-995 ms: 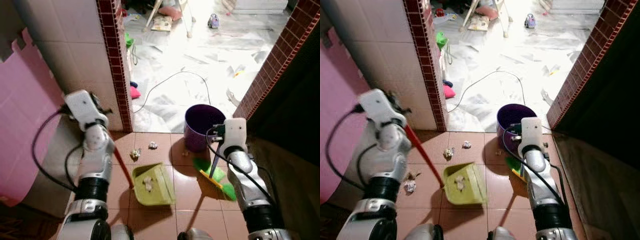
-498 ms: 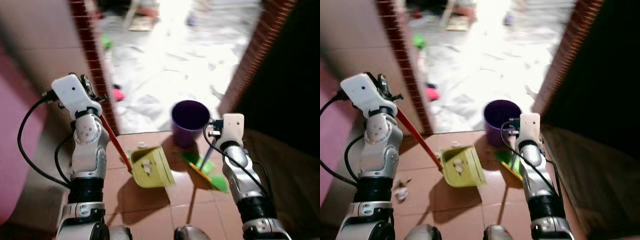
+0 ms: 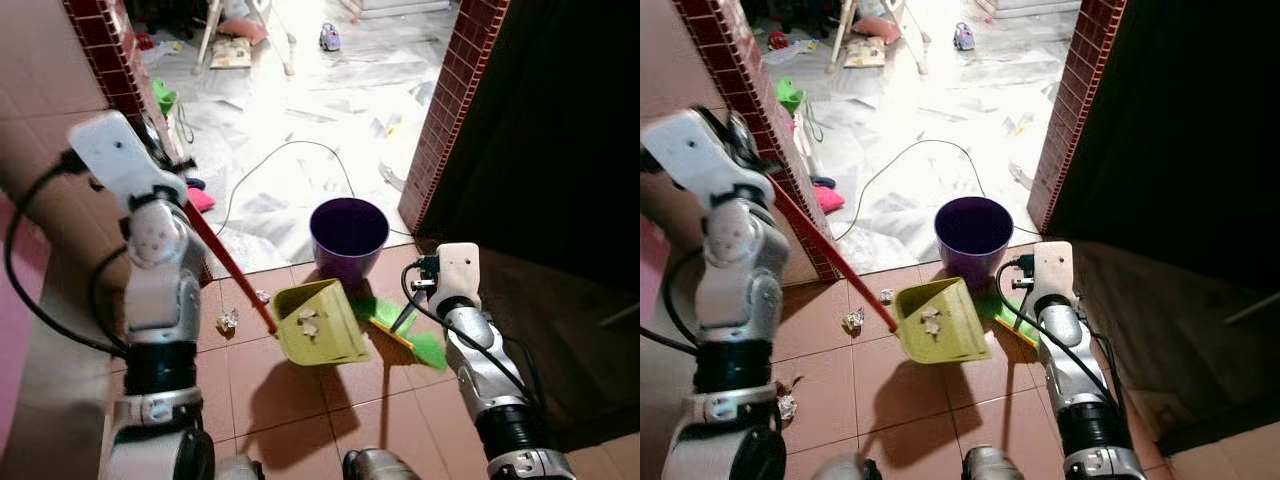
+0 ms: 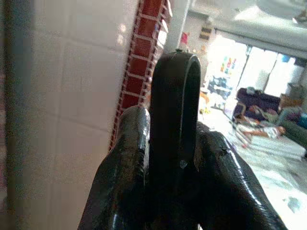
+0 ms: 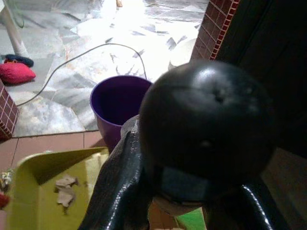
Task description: Sweep floor
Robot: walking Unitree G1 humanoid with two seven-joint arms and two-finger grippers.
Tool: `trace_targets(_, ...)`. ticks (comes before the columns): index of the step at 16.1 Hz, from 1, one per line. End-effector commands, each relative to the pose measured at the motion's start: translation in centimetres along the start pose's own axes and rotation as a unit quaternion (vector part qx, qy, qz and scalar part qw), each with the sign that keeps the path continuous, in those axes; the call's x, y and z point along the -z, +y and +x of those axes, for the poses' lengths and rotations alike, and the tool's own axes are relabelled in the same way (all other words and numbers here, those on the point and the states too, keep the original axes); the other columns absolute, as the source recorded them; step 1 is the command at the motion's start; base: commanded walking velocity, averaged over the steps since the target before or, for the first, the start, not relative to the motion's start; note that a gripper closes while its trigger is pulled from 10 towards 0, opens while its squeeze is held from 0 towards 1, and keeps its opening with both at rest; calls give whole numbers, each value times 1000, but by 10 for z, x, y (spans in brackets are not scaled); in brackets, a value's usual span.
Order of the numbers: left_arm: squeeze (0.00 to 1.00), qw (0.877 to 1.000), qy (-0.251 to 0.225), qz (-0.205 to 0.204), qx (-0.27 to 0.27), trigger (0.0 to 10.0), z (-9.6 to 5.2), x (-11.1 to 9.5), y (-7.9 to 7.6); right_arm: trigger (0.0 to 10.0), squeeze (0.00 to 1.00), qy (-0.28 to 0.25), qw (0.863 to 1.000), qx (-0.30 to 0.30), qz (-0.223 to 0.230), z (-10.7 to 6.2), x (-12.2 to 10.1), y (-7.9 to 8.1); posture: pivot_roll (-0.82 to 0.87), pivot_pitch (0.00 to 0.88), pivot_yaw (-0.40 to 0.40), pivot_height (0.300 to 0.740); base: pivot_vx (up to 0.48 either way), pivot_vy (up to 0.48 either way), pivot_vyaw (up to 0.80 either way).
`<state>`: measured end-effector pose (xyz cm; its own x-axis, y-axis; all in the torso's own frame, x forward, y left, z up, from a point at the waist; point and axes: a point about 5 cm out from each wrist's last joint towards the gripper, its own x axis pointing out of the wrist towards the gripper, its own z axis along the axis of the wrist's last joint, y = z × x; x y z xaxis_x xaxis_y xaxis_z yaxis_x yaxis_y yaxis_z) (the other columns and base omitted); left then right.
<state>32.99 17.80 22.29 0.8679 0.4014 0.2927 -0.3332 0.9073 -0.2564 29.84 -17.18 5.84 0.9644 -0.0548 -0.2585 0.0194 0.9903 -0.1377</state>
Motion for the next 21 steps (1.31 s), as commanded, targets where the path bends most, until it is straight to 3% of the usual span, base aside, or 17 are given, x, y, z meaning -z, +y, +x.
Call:
trace_targets(1, 0, 998, -53, -17, -3, 10000, 6, -28, -2, 10000, 0, 52, 999, 12, -6, -4, 21, -7, -98, 0, 37, 740, 0, 0, 0)
trace_targets(4, 0, 995, -89, -54, 0, 10000, 13, -60, -11, 10000, 0, 54, 998, 12, -10, -4, 22, -9, -102, 0, 36, 740, 0, 0, 0)
trace_targets(8, 0, 989, -131, -63, 10, 10000, 29, -82, -21, 10000, 0, 60, 998, 6, -26, -5, 25, -11, -95, 0, 28, 740, 63, 0, 0)
trace_targets(11, 0, 984, -163, -67, 9, 10000, 40, -100, -26, 10000, 0, 73, 997, 1, -35, -17, 38, -18, -104, 0, 32, 740, 279, 0, -800)
trace_targets(21, 0, 980, -184, -70, 17, 10000, 54, -104, -39, 10000, 0, 75, 996, -21, -33, -16, 36, -11, -113, 0, 47, 740, 436, 0, 0)
